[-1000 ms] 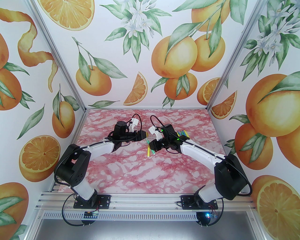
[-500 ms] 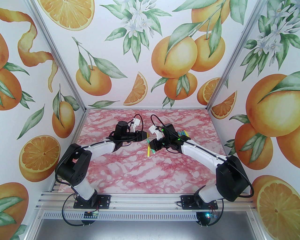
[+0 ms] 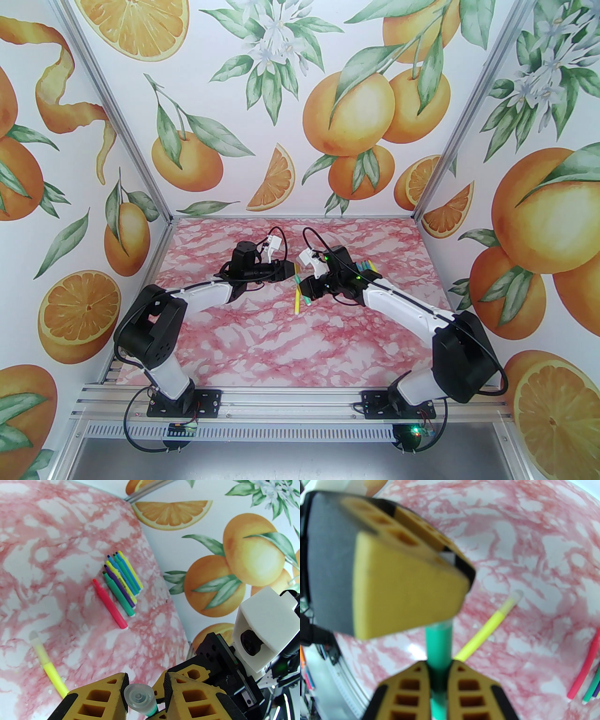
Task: Open the pen caps
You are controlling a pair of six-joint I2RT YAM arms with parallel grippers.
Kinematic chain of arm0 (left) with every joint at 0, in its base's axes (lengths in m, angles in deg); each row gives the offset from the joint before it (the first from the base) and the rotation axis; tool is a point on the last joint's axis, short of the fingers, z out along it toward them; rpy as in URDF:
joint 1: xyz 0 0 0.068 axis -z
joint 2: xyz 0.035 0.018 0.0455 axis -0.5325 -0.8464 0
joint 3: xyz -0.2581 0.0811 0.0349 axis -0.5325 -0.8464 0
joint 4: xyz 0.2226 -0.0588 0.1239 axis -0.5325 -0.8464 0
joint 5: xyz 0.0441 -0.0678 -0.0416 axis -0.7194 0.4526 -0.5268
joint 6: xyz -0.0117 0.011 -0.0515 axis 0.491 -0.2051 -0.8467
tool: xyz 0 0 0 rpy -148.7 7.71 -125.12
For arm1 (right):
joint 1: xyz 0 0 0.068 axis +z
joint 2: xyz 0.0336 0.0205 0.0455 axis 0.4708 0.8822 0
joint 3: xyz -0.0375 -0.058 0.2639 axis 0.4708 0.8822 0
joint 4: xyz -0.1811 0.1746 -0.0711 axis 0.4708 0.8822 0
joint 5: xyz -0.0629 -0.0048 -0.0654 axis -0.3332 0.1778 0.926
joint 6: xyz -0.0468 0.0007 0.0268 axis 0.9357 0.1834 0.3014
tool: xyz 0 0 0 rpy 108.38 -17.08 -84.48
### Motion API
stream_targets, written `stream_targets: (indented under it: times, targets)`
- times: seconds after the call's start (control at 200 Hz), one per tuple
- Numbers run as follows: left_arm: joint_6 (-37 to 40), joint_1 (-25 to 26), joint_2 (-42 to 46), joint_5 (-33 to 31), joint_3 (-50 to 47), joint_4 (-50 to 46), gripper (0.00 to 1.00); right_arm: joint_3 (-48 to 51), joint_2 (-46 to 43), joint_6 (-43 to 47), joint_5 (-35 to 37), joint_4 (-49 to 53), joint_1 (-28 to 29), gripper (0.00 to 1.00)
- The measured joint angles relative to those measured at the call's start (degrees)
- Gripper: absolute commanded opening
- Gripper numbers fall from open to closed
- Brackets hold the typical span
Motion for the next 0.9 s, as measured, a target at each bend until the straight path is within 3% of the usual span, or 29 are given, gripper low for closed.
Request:
stream_targets:
  times: [0.23, 0.59, 0.901]
  targets:
    - [-0.94, 0.09, -0.04, 0.0, 0.02, 0.87, 0.21, -0.44, 0.02, -0.22, 0.02, -0.02, -0.11, 0.07]
    - [-1.16, 0.24, -0.04, 0.02, 0.02, 1.4, 0.04, -0.46, 0.04, -0.72, 0.15, -0.13, -0.17, 0.32]
    - [-1.16, 0.24, -0.04, 0.0, 0.13, 1.36, 0.0, 0.5, 0.07, -0.61, -0.11, -0.83, -0.33, 0.35]
